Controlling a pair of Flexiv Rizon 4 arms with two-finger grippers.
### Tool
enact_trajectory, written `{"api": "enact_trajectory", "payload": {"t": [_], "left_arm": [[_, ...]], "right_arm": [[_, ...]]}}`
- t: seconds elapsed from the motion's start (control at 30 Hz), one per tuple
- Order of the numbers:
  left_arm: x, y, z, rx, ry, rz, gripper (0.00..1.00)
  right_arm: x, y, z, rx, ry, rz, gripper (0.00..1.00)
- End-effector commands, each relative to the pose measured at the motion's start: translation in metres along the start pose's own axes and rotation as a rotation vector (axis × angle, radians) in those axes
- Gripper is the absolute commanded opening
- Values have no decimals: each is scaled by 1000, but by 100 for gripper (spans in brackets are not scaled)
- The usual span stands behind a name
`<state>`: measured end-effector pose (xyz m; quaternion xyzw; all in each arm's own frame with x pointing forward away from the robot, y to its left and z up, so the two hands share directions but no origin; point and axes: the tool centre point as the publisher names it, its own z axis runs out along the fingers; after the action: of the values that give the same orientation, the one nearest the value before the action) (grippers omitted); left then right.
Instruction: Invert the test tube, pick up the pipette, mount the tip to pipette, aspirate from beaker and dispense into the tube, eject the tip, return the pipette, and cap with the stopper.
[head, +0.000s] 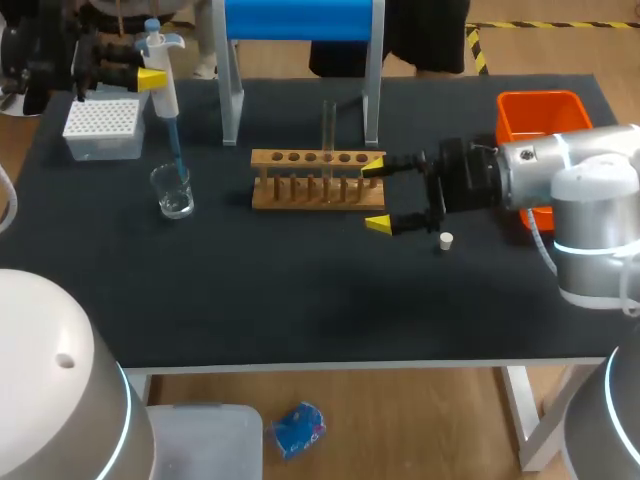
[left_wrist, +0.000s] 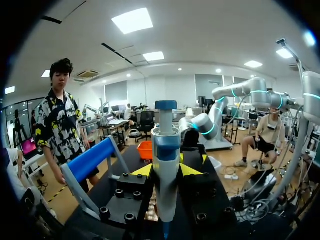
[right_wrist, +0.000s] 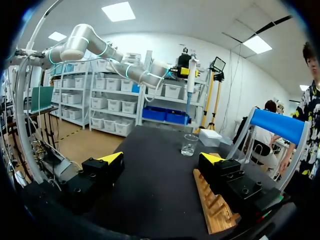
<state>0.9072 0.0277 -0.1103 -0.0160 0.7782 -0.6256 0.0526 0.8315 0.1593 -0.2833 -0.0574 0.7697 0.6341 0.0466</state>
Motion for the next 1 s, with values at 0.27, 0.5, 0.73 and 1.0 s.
{"api": "enact_trajectory", "payload": {"t": [0.27,0.5,0.73,1.0], "left_arm": [[-1,1,-1,1,2,1,0],[-1,1,-1,1,2,1,0],[-1,1,-1,1,2,1,0],[-1,1,-1,1,2,1,0]], "right_arm": [[0,0,0,2,0,0,100],[0,0,0,2,0,0,100],[14,-4,56,67,-57,38,100],[10,-5,154,62,-60,53,100]]}}
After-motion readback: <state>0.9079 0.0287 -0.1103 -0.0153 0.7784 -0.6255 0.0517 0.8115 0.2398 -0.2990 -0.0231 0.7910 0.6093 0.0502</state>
